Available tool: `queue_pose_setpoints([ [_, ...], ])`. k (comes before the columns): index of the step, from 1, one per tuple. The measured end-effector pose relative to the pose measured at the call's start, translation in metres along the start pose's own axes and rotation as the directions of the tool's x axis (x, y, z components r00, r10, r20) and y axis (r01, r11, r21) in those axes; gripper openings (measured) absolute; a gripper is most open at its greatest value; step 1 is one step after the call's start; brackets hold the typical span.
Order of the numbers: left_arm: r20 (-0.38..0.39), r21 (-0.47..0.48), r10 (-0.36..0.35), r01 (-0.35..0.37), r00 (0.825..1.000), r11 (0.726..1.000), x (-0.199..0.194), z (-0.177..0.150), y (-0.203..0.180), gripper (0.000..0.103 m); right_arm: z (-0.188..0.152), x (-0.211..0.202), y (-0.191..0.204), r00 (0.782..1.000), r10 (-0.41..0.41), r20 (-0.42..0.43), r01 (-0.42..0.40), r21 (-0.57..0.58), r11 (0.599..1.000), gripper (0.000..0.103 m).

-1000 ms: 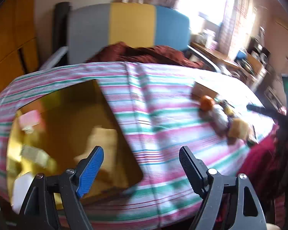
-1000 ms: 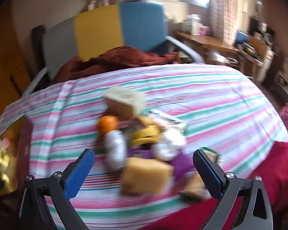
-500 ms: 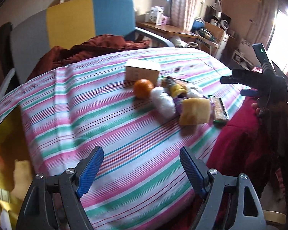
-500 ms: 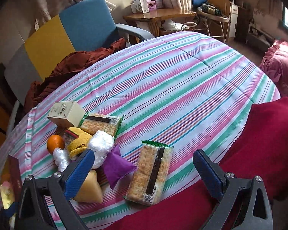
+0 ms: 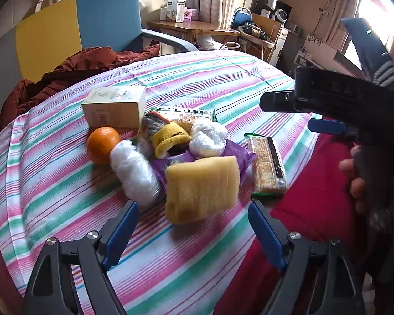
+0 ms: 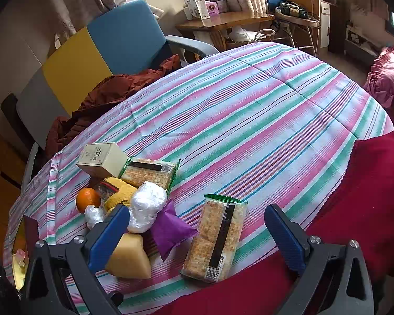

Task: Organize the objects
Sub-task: 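Grasp a yellow sponge with the left gripper while the right grasps a cracker pack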

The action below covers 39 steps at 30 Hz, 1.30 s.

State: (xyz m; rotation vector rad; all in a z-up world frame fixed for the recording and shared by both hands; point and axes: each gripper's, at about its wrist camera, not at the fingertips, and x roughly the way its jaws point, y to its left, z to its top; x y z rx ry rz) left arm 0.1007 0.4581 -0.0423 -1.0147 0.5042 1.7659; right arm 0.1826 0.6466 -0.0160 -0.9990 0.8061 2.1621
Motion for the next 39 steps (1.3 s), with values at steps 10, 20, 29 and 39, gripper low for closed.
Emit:
queue_pose_setpoints([
  [10, -0.025, -0.035, 0.037, -0.038, 0.999, 0.999, 0.034, 0.015, -0.002, 0.072, 0.000, 0.000, 0.000, 1.000, 0.008, -0.003, -0.008, -0.002, 1.000, 0.103],
  [20, 0.044, -0.033, -0.006, 0.007, 0.999, 0.999, -0.017, -0.022, 0.024, 0.049, 0.002, 0.010, 0.003, 0.995, -0.088, -0.055, 0.087, -0.019, 0.996, 0.103],
  [29, 0.008, -0.118, 0.005, -0.004, 1.000, 0.993, -0.047, -0.066, 0.070, 0.049, 0.015, 0.052, 0.006, 0.921, -0.282, -0.269, 0.263, -0.103, 0.959, 0.100],
  [39, -0.025, -0.223, 0.056, -0.060, 0.998, 0.973, -0.046, -0.075, 0.106, 0.067, 0.016, 0.099, -0.001, 0.817, -0.331, -0.471, 0.294, -0.154, 0.943, 0.070],
])
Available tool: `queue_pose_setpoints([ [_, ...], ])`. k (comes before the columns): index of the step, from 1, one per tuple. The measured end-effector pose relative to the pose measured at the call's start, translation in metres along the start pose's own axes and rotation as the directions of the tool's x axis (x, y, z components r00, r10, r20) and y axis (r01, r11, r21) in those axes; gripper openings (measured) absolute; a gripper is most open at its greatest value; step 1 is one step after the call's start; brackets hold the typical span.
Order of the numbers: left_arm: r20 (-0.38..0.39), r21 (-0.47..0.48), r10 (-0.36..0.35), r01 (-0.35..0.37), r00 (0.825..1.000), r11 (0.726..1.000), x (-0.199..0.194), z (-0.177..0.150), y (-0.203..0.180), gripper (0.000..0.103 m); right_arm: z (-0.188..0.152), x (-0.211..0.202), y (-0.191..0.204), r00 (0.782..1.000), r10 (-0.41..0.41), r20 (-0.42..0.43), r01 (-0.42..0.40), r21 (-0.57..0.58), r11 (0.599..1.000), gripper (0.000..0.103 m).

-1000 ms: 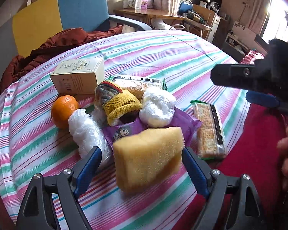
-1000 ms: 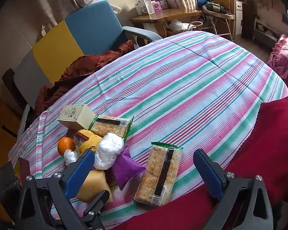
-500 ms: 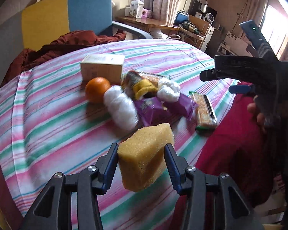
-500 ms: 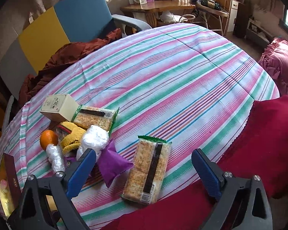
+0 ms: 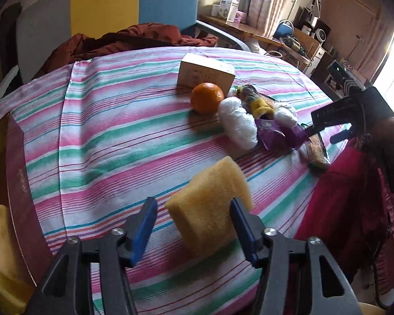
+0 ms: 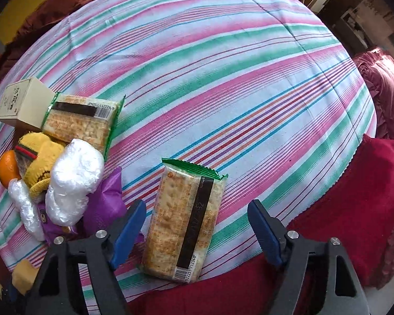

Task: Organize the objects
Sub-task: 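Grasp a yellow sponge with the left gripper while the right grasps a cracker pack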

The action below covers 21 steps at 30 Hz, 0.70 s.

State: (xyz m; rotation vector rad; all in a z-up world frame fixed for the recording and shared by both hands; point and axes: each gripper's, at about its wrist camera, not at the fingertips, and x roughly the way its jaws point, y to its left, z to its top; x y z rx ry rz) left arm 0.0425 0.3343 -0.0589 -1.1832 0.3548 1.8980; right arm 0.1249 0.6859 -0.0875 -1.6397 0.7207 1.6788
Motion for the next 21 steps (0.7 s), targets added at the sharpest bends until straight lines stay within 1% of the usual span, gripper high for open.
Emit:
queue_pose_setpoints([
  [1, -0.007, -0.016, -0.010, 0.010, 1.000, 1.000, 0.002, 0.000, 0.003, 0.070, 0.000, 0.002, 0.002, 1.000, 0.005, -0.010, -0.006, -0.016, 1.000, 0.065],
  [2, -0.010, -0.037, -0.021, 0.021, 1.000, 0.999, 0.002, 0.000, 0.006, 0.073, 0.001, 0.002, 0.002, 1.000, 0.008, -0.006, -0.008, -0.026, 1.000, 0.063],
  [3, -0.011, -0.058, -0.032, 0.032, 0.999, 0.998, 0.002, 0.000, 0.010, 0.073, 0.001, 0.002, 0.002, 1.000, 0.007, -0.002, -0.008, -0.031, 0.999, 0.055],
  [4, -0.012, -0.078, -0.038, 0.037, 0.999, 0.996, 0.002, -0.001, 0.014, 0.074, 0.002, 0.002, 0.001, 1.000, 0.005, 0.000, -0.005, -0.031, 1.000, 0.052],
  [6, -0.012, -0.101, -0.035, 0.033, 0.999, 0.994, 0.002, -0.002, 0.019, 0.081, 0.001, 0.000, -0.001, 1.000, 0.020, 0.015, -0.020, -0.029, 0.999, 0.050],
  [8, -0.008, -0.127, -0.045, 0.044, 0.999, 0.991, 0.000, -0.003, 0.023, 0.082, 0.001, -0.005, -0.006, 0.998, 0.036, 0.042, -0.035, -0.014, 0.999, 0.050],
  [10, -0.003, -0.154, -0.059, 0.057, 0.998, 0.986, -0.002, -0.005, 0.025, 0.083, 0.000, -0.011, -0.012, 0.995, 0.046, 0.087, -0.047, 0.011, 0.999, 0.049],
  [13, 0.018, -0.190, -0.064, 0.066, 0.998, 0.980, -0.009, -0.008, 0.027, 0.086, -0.004, -0.023, -0.020, 0.985, 0.061, 0.161, -0.068, 0.040, 0.997, 0.049],
  [15, 0.029, -0.212, -0.057, 0.062, 0.998, 0.975, -0.014, -0.008, 0.029, 0.091, -0.007, -0.029, -0.025, 0.977, 0.068, 0.203, -0.081, 0.055, 0.995, 0.049],
  [16, 0.032, -0.224, -0.057, 0.063, 0.998, 0.973, -0.016, -0.006, 0.029, 0.093, -0.009, -0.032, -0.028, 0.971, 0.074, 0.228, -0.090, 0.061, 0.994, 0.049],
  [18, 0.033, -0.241, -0.061, 0.067, 0.998, 0.968, -0.018, -0.003, 0.029, 0.102, -0.012, -0.039, -0.034, 0.959, 0.084, 0.270, -0.108, 0.075, 0.991, 0.049],
  [20, 0.036, -0.242, -0.051, 0.058, 0.998, 0.969, -0.017, 0.002, 0.025, 0.103, -0.016, -0.043, -0.034, 0.945, 0.103, 0.310, -0.137, 0.088, 0.987, 0.049],
  [21, 0.028, -0.235, -0.040, 0.045, 0.999, 0.971, -0.015, 0.004, 0.022, 0.103, -0.018, -0.046, -0.038, 0.935, 0.127, 0.330, -0.167, 0.094, 0.981, 0.049],
])
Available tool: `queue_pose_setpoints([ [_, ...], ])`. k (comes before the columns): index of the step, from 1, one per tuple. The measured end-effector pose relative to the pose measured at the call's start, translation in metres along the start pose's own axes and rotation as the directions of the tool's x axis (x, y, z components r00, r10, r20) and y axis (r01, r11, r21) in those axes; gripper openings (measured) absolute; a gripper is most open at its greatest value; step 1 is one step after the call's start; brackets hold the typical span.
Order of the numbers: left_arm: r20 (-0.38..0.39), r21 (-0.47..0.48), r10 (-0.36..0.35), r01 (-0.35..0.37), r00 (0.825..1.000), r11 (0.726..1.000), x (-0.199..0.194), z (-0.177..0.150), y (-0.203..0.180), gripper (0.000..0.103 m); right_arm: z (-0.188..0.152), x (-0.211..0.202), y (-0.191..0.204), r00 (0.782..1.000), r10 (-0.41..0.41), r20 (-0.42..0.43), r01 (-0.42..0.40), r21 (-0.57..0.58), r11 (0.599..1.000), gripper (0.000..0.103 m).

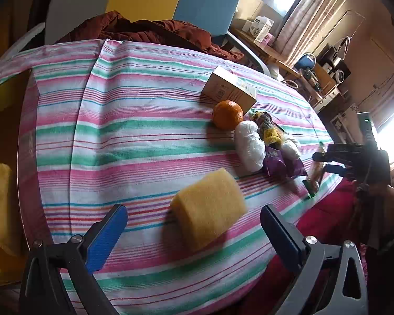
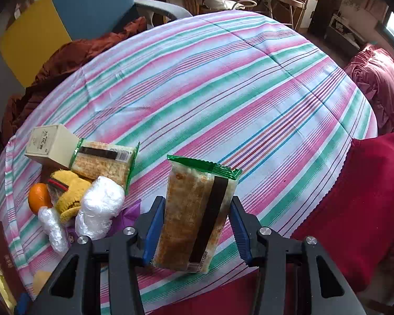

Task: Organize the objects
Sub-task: 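Grasp a yellow sponge with the left gripper while the right grasps a cracker pack, then place the sponge and cracker pack into the gold tray with both grippers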

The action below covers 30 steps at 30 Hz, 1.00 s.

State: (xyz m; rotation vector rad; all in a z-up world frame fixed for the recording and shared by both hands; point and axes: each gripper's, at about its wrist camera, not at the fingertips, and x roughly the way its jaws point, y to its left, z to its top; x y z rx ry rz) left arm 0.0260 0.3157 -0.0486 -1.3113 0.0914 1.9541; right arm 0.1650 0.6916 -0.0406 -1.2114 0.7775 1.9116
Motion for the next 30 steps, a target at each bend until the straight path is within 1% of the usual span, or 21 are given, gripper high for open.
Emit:
queue_pose_setpoints([
  [1, -0.011, 0.010, 0.010, -0.010, 1.000, 1.000, 0.003, 0.002, -0.004, 0.103, -0.003, 0.000, 0.008, 1.000, 0.025, 0.011, -0.026, 0.023, 0.999, 0.048],
  [3, -0.038, 0.025, 0.026, -0.025, 0.999, 0.999, 0.013, 0.005, -0.013, 0.103, -0.004, -0.004, -0.003, 0.996, 0.076, 0.036, -0.078, 0.067, 0.995, 0.048],
  [5, -0.060, 0.036, 0.031, -0.028, 0.998, 0.999, 0.023, 0.009, -0.021, 0.103, -0.007, -0.010, -0.008, 0.990, 0.127, 0.063, -0.132, 0.088, 0.987, 0.048],
  [7, -0.066, 0.035, 0.042, -0.040, 0.997, 0.999, 0.032, 0.013, -0.027, 0.103, -0.011, -0.016, -0.008, 0.984, 0.163, 0.077, -0.170, 0.101, 0.980, 0.048],
  [10, -0.084, 0.074, 0.110, -0.104, 0.990, 0.992, 0.050, 0.017, -0.033, 0.103, -0.013, -0.020, -0.008, 0.978, 0.191, 0.089, -0.200, 0.106, 0.974, 0.048],
  [11, -0.101, 0.080, 0.127, -0.120, 0.987, 0.990, 0.057, 0.015, -0.032, 0.098, -0.011, -0.019, -0.009, 0.975, 0.202, 0.093, -0.211, 0.108, 0.971, 0.048],
  [12, -0.115, 0.078, 0.129, -0.121, 0.985, 0.990, 0.061, 0.013, -0.030, 0.082, -0.012, -0.020, -0.010, 0.971, 0.216, 0.101, -0.227, 0.113, 0.967, 0.048],
  [13, -0.118, 0.079, 0.131, -0.122, 0.984, 0.989, 0.063, 0.010, -0.027, 0.078, -0.013, -0.020, -0.011, 0.966, 0.232, 0.111, -0.245, 0.118, 0.962, 0.048],
  [14, -0.095, 0.092, 0.125, -0.116, 0.988, 0.989, 0.061, 0.007, -0.027, 0.077, -0.014, -0.020, -0.013, 0.961, 0.247, 0.121, -0.261, 0.124, 0.957, 0.048],
  [15, -0.090, 0.105, 0.113, -0.104, 0.989, 0.989, 0.058, 0.005, -0.027, 0.071, -0.016, -0.022, -0.015, 0.957, 0.259, 0.133, -0.275, 0.130, 0.952, 0.048],
  [16, -0.090, 0.121, 0.107, -0.096, 0.990, 0.988, 0.057, 0.004, -0.027, 0.070, -0.017, -0.024, -0.016, 0.953, 0.267, 0.145, -0.286, 0.134, 0.949, 0.048],
  [17, -0.086, 0.129, 0.102, -0.091, 0.991, 0.987, 0.054, 0.003, -0.026, 0.067, -0.017, -0.025, -0.017, 0.951, 0.270, 0.154, -0.290, 0.131, 0.948, 0.048],
  [19, -0.080, 0.133, 0.090, -0.079, 0.993, 0.988, 0.049, 0.000, -0.021, 0.065, -0.020, -0.033, -0.014, 0.952, 0.253, 0.170, -0.272, 0.101, 0.957, 0.047],
  [21, -0.070, 0.145, 0.087, -0.076, 0.994, 0.987, 0.043, -0.004, -0.017, 0.064, -0.026, -0.048, -0.009, 0.956, 0.205, 0.211, -0.219, 0.044, 0.975, 0.047],
  [23, -0.055, 0.146, 0.074, -0.065, 0.996, 0.987, 0.033, -0.006, -0.013, 0.064, -0.033, -0.070, -0.002, 0.950, 0.163, 0.267, -0.163, -0.023, 0.986, 0.047],
  [27, -0.020, 0.143, 0.046, -0.042, 0.999, 0.989, 0.012, -0.008, -0.008, 0.064, -0.043, -0.115, 0.022, 0.920, 0.183, 0.347, -0.139, -0.149, 0.979, 0.047],
  [28, -0.008, 0.142, 0.040, -0.038, 0.999, 0.989, 0.006, -0.008, -0.008, 0.064, -0.045, -0.122, 0.032, 0.912, 0.200, 0.357, -0.142, -0.182, 0.973, 0.047],
  [30, 0.018, 0.144, 0.032, -0.035, 0.999, 0.989, -0.006, -0.009, -0.007, 0.064, -0.049, -0.129, 0.054, 0.902, 0.256, 0.349, -0.178, -0.238, 0.955, 0.047],
])
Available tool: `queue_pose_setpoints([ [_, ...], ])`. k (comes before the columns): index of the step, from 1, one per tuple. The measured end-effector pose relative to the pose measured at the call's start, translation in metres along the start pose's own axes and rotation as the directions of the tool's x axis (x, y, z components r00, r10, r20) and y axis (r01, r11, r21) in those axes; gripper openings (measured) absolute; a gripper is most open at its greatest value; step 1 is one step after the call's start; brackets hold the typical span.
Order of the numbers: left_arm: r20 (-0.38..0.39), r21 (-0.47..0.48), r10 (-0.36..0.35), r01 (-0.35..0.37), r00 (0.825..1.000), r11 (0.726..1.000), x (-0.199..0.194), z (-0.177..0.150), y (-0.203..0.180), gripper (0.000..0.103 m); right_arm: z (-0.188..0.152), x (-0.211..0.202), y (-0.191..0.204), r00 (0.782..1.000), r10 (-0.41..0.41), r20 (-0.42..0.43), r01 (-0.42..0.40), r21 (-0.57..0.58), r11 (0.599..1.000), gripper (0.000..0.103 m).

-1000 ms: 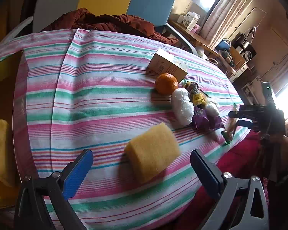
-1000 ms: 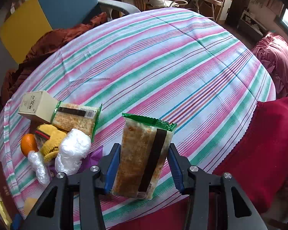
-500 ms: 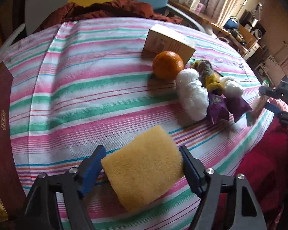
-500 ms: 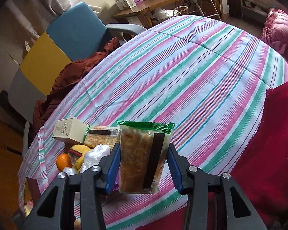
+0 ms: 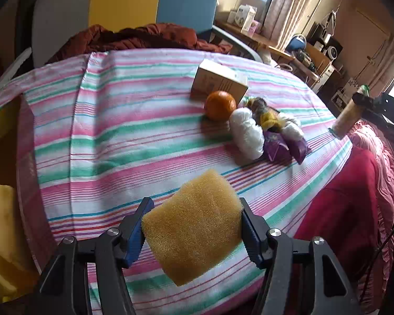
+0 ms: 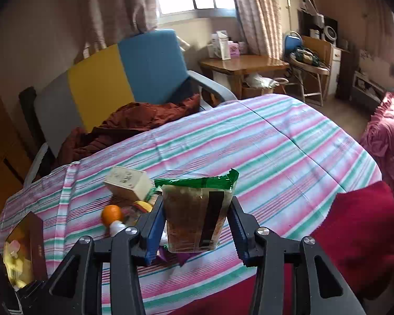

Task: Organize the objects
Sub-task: 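Place the sponge and cracker pack into the gold tray with both grippers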

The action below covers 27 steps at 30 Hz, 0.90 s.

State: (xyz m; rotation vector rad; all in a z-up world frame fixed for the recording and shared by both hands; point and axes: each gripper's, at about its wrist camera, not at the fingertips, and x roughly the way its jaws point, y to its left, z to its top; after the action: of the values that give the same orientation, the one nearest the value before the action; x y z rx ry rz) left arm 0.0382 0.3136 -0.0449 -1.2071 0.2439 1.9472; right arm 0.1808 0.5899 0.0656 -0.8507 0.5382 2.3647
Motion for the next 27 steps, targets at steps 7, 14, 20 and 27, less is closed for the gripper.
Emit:
queue_pose_setpoints([
  [7, 0.130, -0.009, 0.018, -0.017, 0.991, 1.000, -0.062, -0.007, 0.019, 0.064, -0.011, 0.018, 0.090, 0.966, 0.239, -0.102, -0.248, -0.092, 0.964, 0.047],
  [14, 0.208, -0.170, 0.106, -0.070, 0.972, 0.983, -0.116, -0.022, 0.089, 0.064, -0.033, 0.028, 0.189, 0.872, 0.423, -0.246, -0.467, -0.161, 0.870, 0.047],
  [20, 0.218, -0.355, 0.241, -0.153, 0.946, 0.922, -0.151, -0.051, 0.164, 0.064, -0.051, 0.035, 0.280, 0.775, 0.517, -0.362, -0.607, -0.204, 0.768, 0.047],
  [27, 0.189, -0.489, 0.328, -0.201, 0.926, 0.849, -0.168, -0.082, 0.225, 0.064, -0.091, 0.059, 0.391, 0.693, 0.491, -0.528, -0.686, -0.272, 0.675, 0.047],
])
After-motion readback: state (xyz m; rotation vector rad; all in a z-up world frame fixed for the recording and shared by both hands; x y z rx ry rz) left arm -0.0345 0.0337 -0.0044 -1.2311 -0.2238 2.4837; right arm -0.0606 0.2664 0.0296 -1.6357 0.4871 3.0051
